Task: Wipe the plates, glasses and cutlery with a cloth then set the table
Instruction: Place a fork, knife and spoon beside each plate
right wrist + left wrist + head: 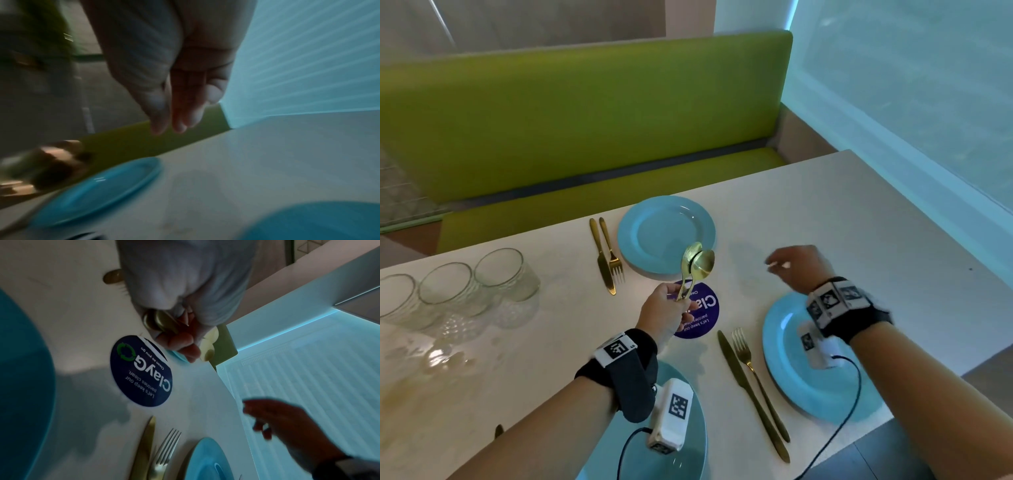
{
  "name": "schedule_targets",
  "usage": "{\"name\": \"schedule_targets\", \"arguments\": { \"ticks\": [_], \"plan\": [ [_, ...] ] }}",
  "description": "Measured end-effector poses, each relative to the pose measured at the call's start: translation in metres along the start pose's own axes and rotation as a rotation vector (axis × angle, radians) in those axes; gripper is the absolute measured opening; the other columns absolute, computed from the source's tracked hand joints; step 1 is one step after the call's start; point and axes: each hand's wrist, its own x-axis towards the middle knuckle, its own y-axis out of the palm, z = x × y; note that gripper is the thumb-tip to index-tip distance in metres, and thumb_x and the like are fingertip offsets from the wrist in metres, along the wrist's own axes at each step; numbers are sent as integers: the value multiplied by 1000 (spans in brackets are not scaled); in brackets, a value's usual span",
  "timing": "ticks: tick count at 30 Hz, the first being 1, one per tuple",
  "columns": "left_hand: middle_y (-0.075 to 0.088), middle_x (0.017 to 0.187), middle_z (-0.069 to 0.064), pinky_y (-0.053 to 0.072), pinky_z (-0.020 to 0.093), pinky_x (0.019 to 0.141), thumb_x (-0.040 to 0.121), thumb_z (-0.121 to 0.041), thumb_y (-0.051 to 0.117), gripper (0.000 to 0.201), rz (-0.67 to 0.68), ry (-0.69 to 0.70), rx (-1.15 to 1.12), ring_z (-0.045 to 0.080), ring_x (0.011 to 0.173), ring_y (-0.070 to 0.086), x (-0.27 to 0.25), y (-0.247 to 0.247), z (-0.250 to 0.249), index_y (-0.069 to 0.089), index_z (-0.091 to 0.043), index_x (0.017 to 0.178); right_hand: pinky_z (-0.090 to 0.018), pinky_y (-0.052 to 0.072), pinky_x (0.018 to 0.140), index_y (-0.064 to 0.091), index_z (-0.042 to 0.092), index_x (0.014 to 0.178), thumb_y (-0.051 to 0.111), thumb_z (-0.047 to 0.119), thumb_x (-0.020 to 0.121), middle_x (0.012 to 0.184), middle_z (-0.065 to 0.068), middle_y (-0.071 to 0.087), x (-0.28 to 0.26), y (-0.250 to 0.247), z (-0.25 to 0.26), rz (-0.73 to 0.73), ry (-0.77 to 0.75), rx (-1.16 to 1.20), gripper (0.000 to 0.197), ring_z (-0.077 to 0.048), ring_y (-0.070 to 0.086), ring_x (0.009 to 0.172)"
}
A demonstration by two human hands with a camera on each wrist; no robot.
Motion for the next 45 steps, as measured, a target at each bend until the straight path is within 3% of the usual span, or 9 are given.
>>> {"name": "schedule_targets", "arguments": {
  "ticks": [7,15,20,27,31,33,37,40,45],
  "plan": [
    [68,89,3,42,16,51,98,-20,46,16,125,15,-17,9,62,50,-7,-8,-6,47,-19,114,-33,49,88,64,32,115,46,30,95,116,-1,62,-13,29,97,154,-523,-245,28,-20,57,108],
    [68,87,9,39,13,41,100,-20,44,12,158,-9,16,9,54,50,-3,-31,0,46,-17,111,-33,47,85,65,25,111,43,31,95,113,0,61,-2,44,113,296,-593,-345,28,-20,55,108],
    [68,96,11,51,22,55,101,-18,39,9,2,1,-32,17,64,61,10,-50,-2,44,-15,107,-31,44,89,70,23,103,55,25,89,110,1,64,26,40,101,399,-407,-275,21,-18,57,107],
    [66,93,7,53,23,60,101,-14,37,13,-104,101,-37,17,65,61,35,-78,-9,42,-14,113,-25,47,79,71,9,103,66,23,84,109,-8,70,108,24,56,254,168,-13,24,-19,61,92],
    [66,93,5,53,18,57,101,-15,38,12,-105,117,-27,14,64,62,42,-87,-10,43,-16,112,-29,51,73,74,11,95,69,37,78,76,-1,69,154,42,31,263,386,39,31,-22,67,82],
    [66,91,3,53,15,55,101,-16,38,12,-103,120,-15,13,65,63,45,-92,-10,44,-16,111,-30,53,74,73,8,96,71,31,78,75,0,66,166,47,30,248,430,130,29,-24,64,79],
    [67,87,-2,52,14,55,101,-13,37,11,-102,122,-32,14,66,63,50,-102,-5,44,-17,109,-23,42,57,52,-4,125,65,8,84,105,-13,52,180,48,40,322,461,382,45,-23,48,89],
    [66,87,-1,52,17,60,101,-13,38,11,-110,108,-22,15,68,62,54,-109,-2,44,-20,105,-23,40,57,50,-3,128,66,8,83,129,-19,54,194,48,50,275,450,420,48,-21,46,93],
    [67,88,-1,52,20,64,101,-13,38,11,-119,84,-19,16,71,63,60,-116,1,44,-20,105,-24,39,55,53,-2,126,66,11,83,125,-17,57,212,48,57,229,449,434,46,-21,46,90]
  ]
}}
